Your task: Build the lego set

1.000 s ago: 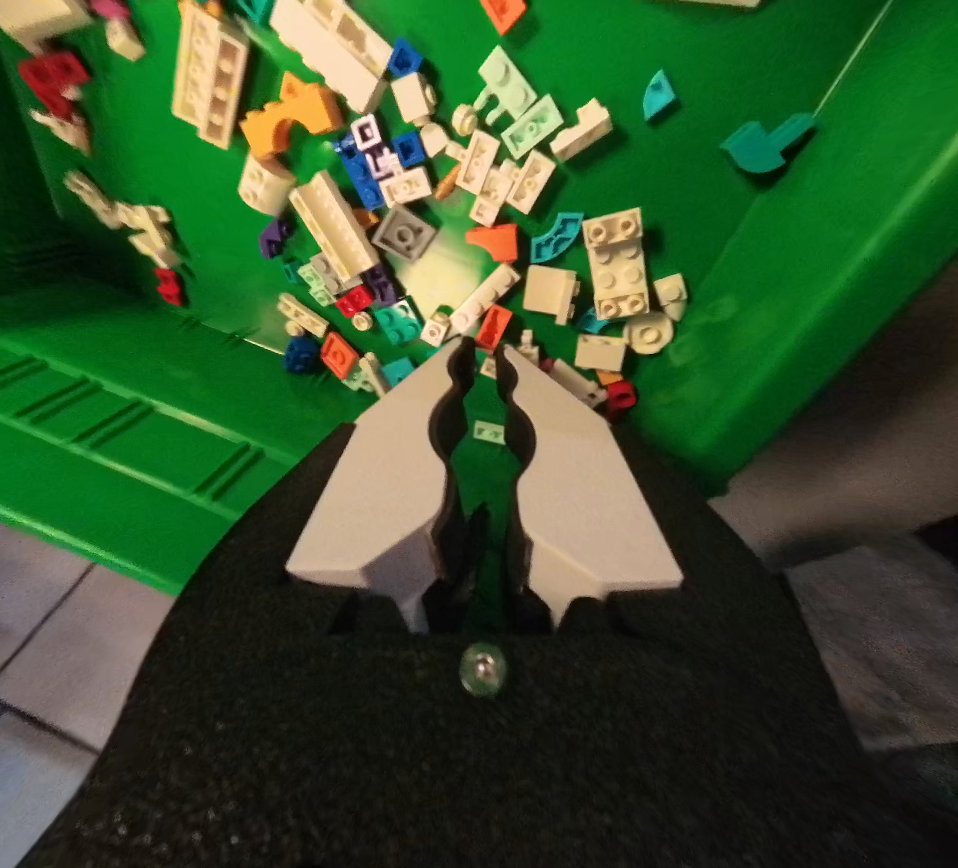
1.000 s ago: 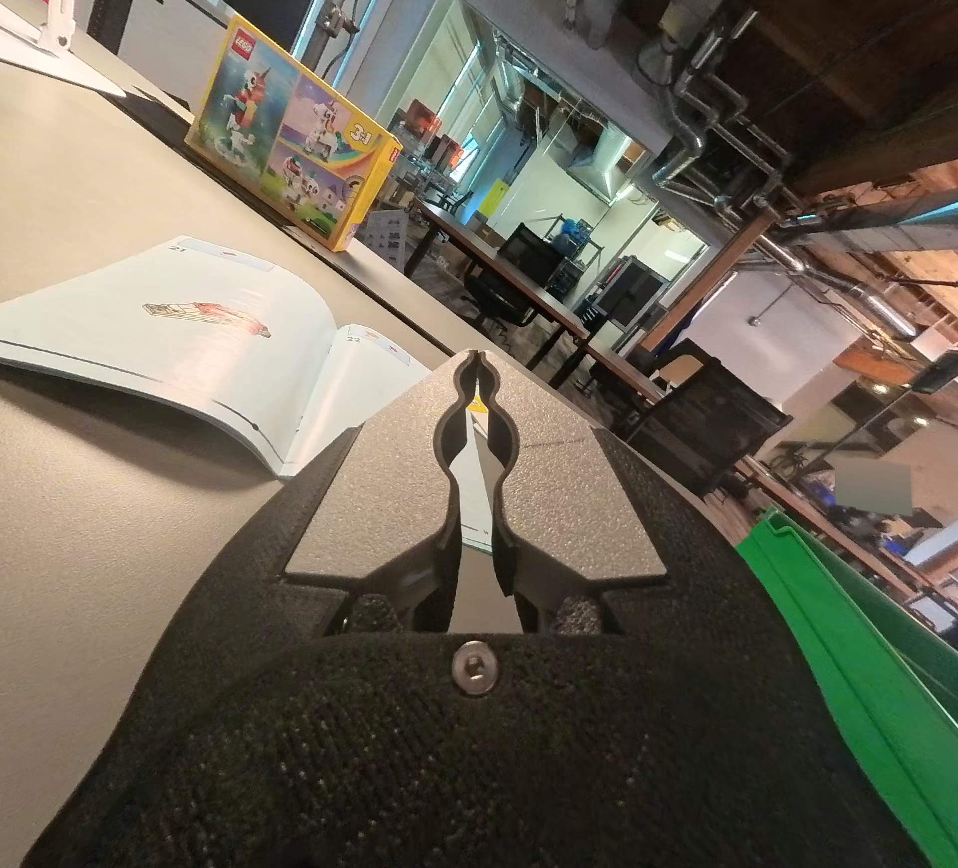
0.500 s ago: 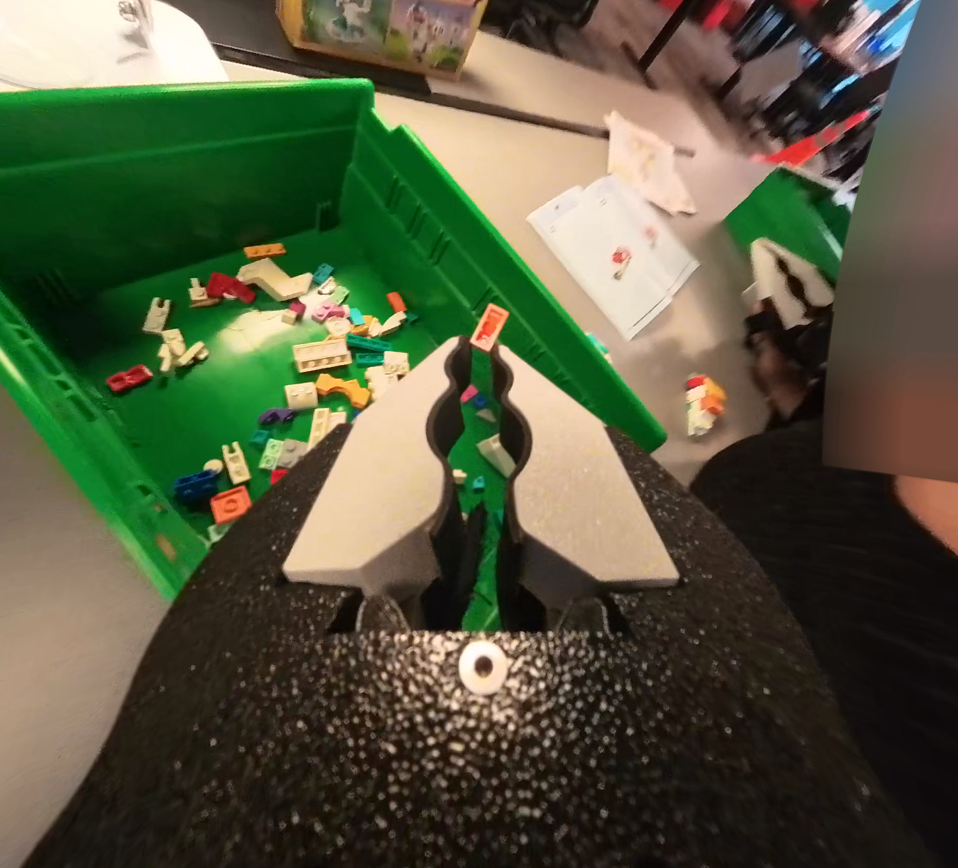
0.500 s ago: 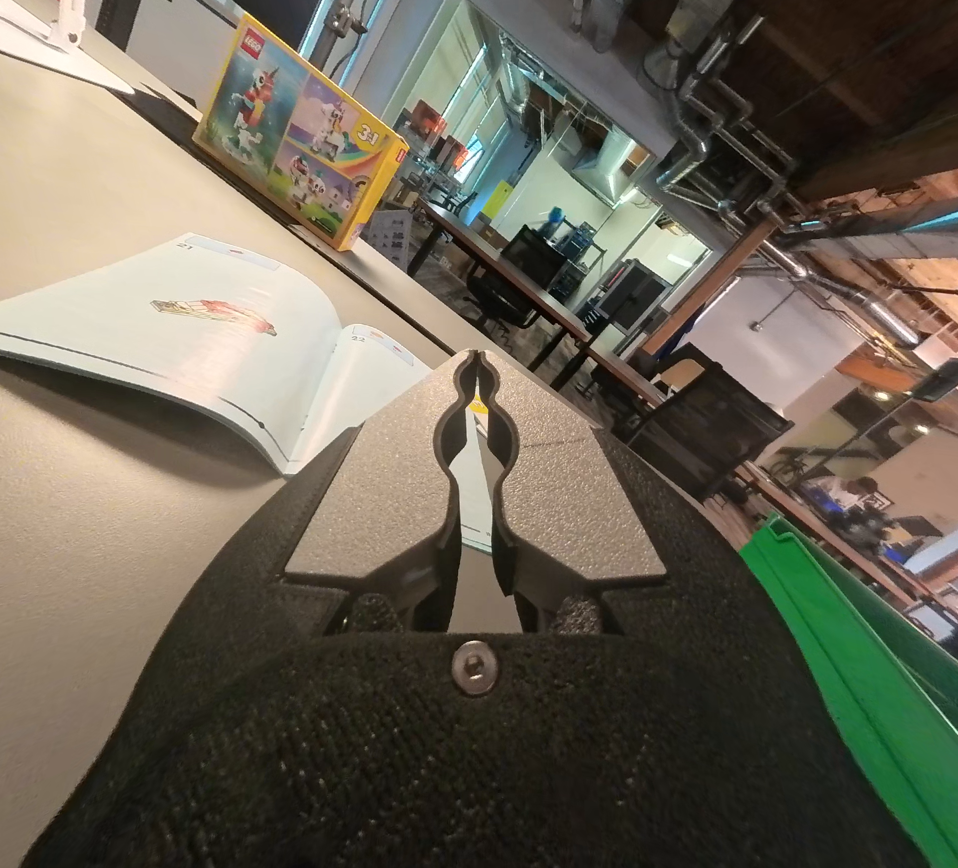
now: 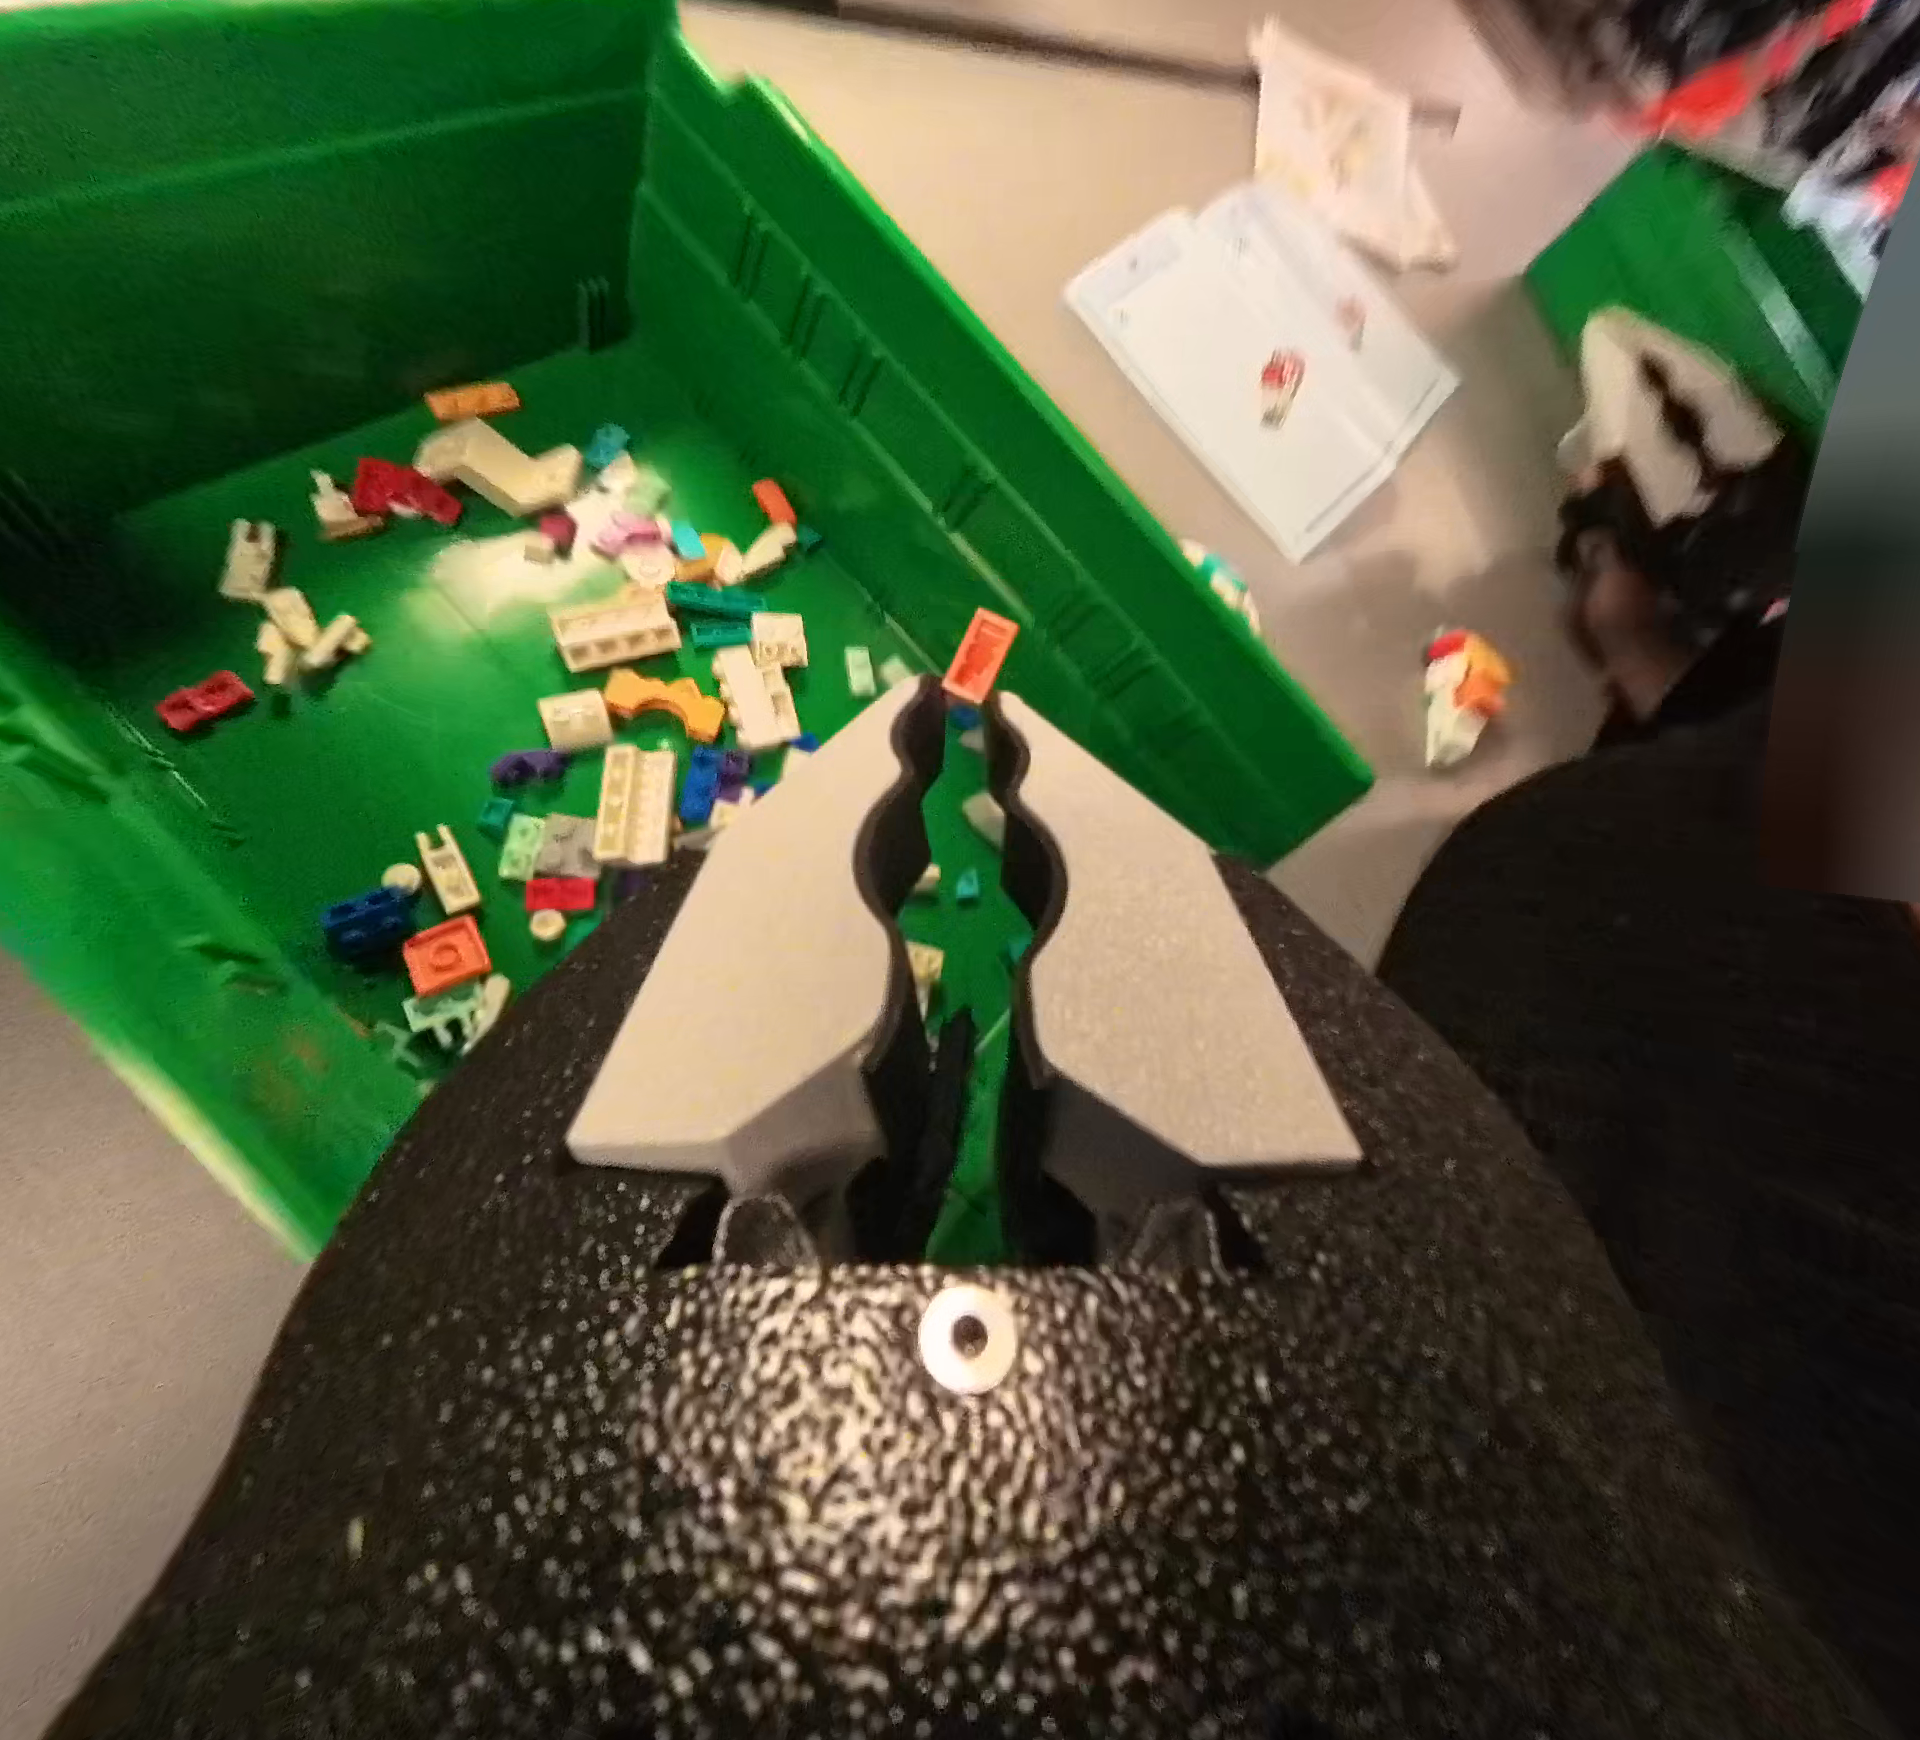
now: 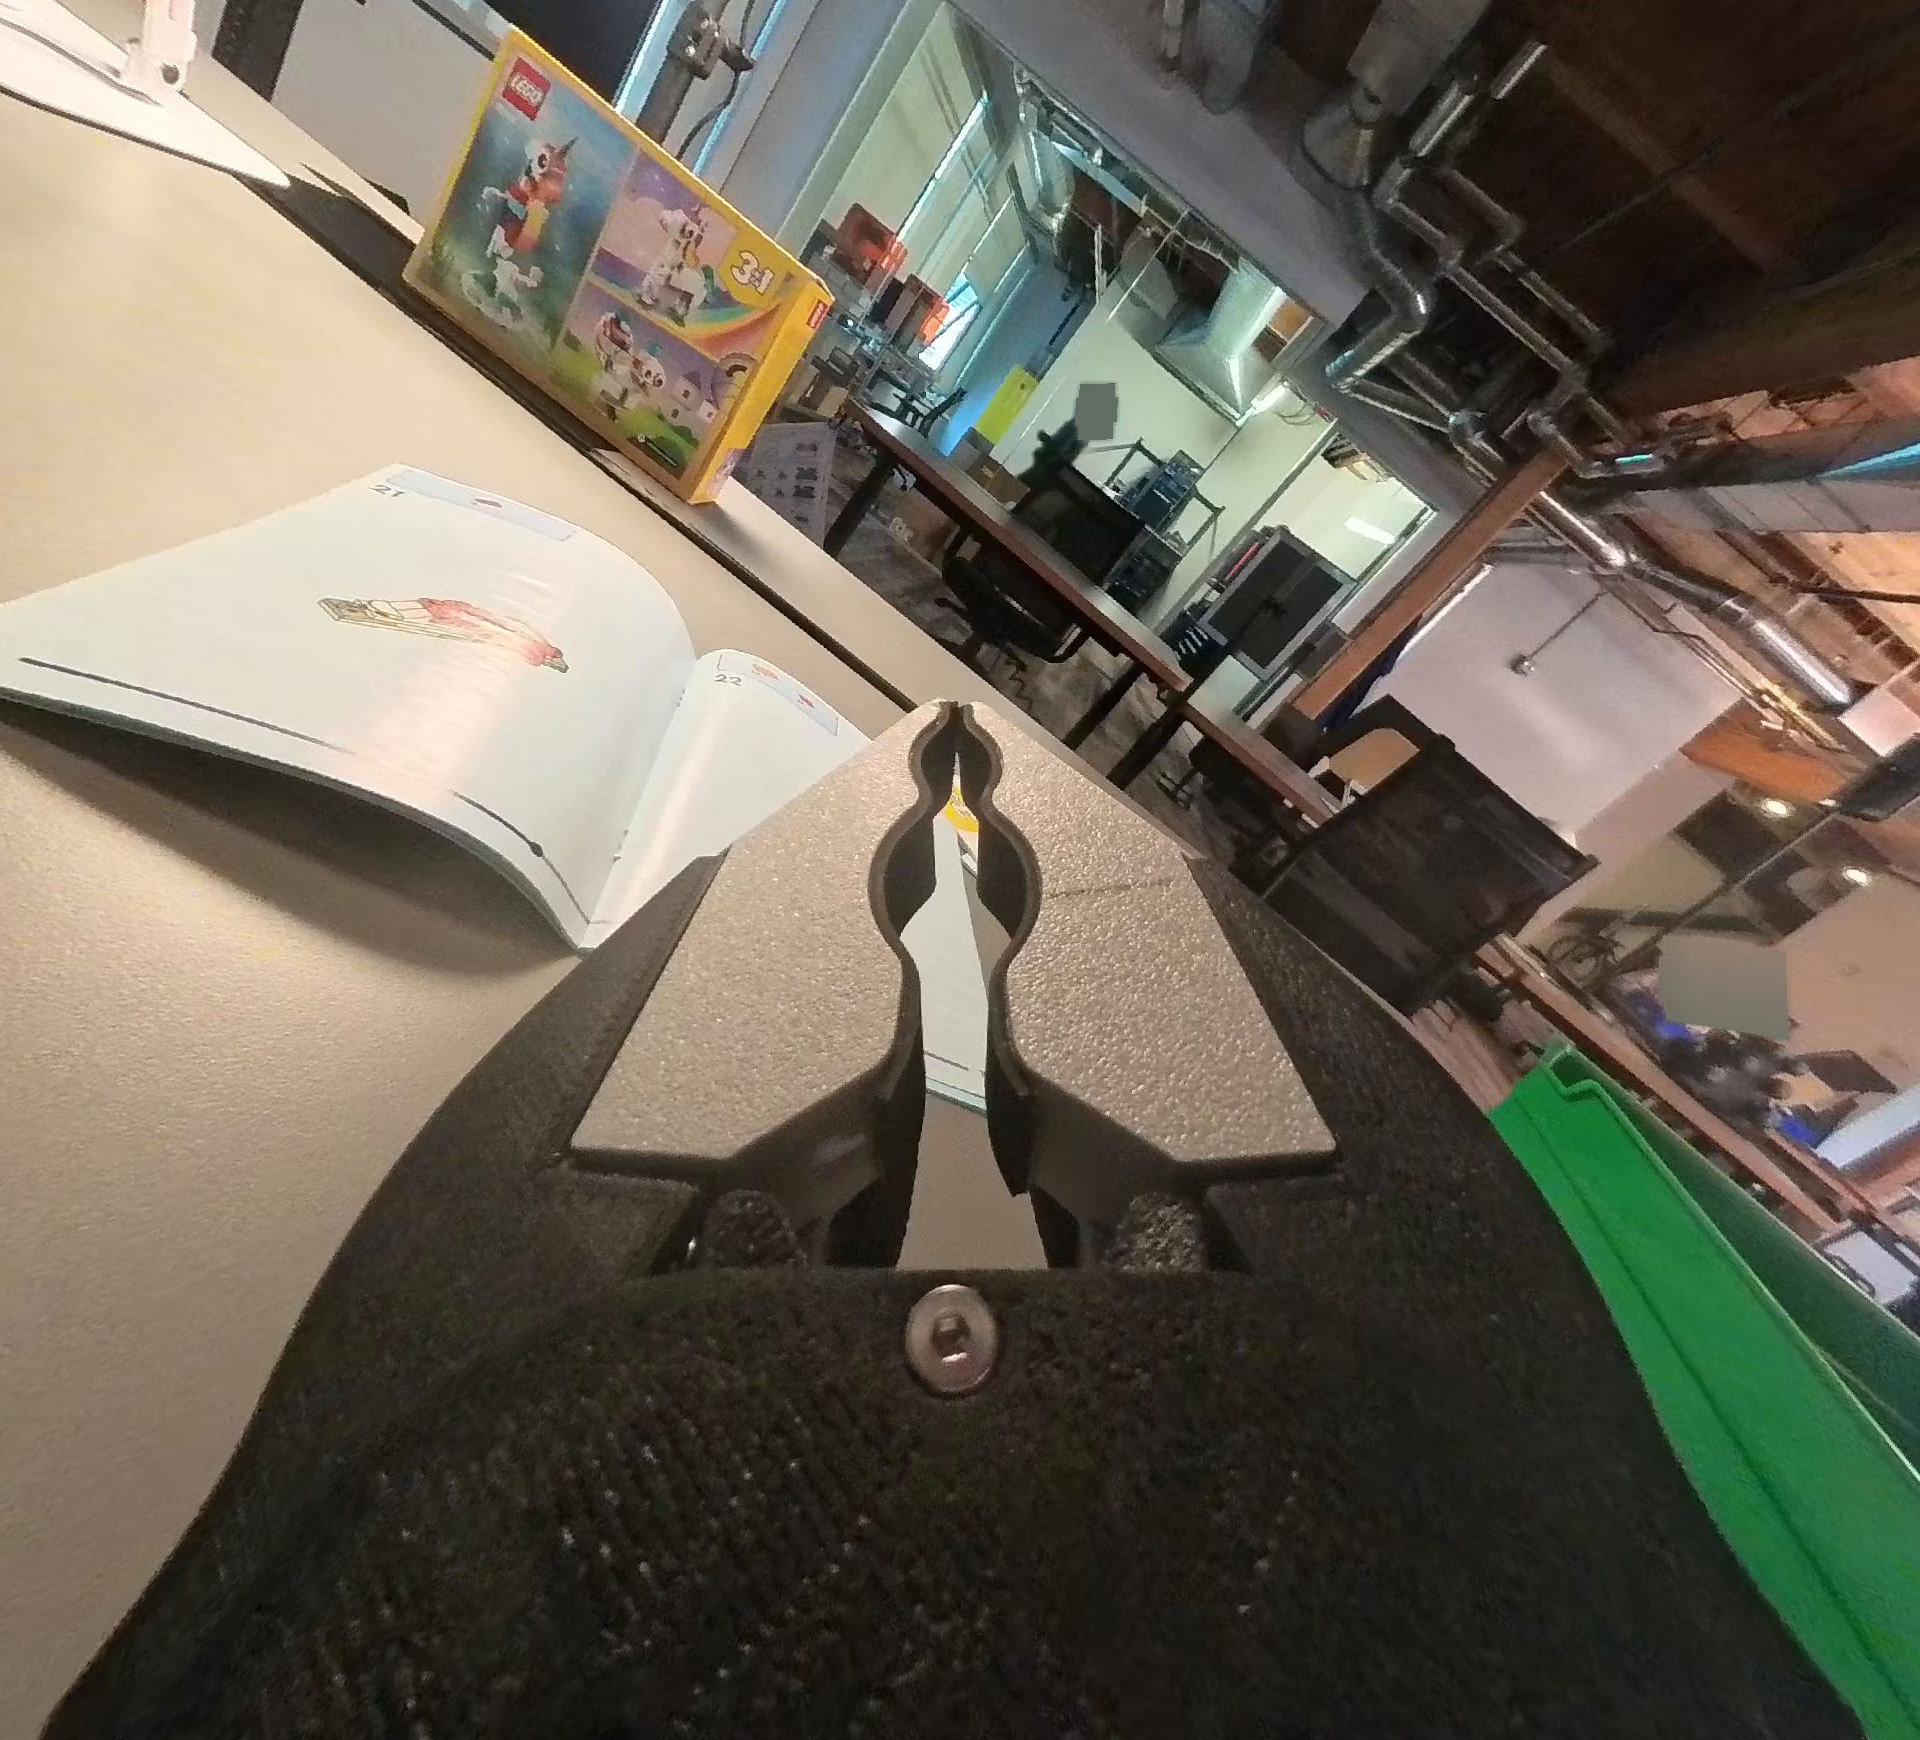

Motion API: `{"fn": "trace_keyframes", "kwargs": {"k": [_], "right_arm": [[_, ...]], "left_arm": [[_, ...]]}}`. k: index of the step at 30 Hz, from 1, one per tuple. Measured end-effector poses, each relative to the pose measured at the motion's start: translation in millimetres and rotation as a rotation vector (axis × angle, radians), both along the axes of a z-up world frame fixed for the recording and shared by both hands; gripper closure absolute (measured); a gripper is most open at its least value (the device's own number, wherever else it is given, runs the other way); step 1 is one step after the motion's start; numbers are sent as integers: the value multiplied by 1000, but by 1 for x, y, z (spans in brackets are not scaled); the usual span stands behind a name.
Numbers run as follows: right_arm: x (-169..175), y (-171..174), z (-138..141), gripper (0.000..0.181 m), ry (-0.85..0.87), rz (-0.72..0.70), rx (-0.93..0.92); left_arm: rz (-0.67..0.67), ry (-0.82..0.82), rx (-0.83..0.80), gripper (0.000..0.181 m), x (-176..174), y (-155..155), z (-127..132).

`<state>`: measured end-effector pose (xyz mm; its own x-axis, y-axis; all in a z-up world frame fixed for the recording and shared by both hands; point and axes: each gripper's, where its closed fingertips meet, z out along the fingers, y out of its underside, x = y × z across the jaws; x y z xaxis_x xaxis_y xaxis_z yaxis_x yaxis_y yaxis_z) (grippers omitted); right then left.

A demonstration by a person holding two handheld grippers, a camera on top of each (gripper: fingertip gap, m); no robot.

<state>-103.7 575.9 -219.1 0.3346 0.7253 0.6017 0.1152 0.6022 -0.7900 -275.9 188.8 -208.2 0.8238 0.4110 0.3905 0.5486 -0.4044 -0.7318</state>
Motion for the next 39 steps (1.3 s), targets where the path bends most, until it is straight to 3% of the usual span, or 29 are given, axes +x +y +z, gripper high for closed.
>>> {"fn": "trace_keyframes", "kwargs": {"k": [7, 15, 21, 31, 39], "right_arm": [[0, -1, 0, 181, 2, 8, -1], [1, -2, 1, 181, 6, 11, -3], [2, -2, 1, 181, 8, 9, -1], [0, -3, 0, 181, -3, 7, 20], [0, -2, -1, 181, -9, -1, 25]], "left_arm": [[-209, 153, -437, 176, 29, -6, -54], [-234, 156, -524, 176, 31, -12, -72], [-228, 246, -597, 176, 23, -20, -81], [-300, 264, -642, 176, 31, -18, -90], [-411, 333, -776, 175, 37, -27, -98]]}}
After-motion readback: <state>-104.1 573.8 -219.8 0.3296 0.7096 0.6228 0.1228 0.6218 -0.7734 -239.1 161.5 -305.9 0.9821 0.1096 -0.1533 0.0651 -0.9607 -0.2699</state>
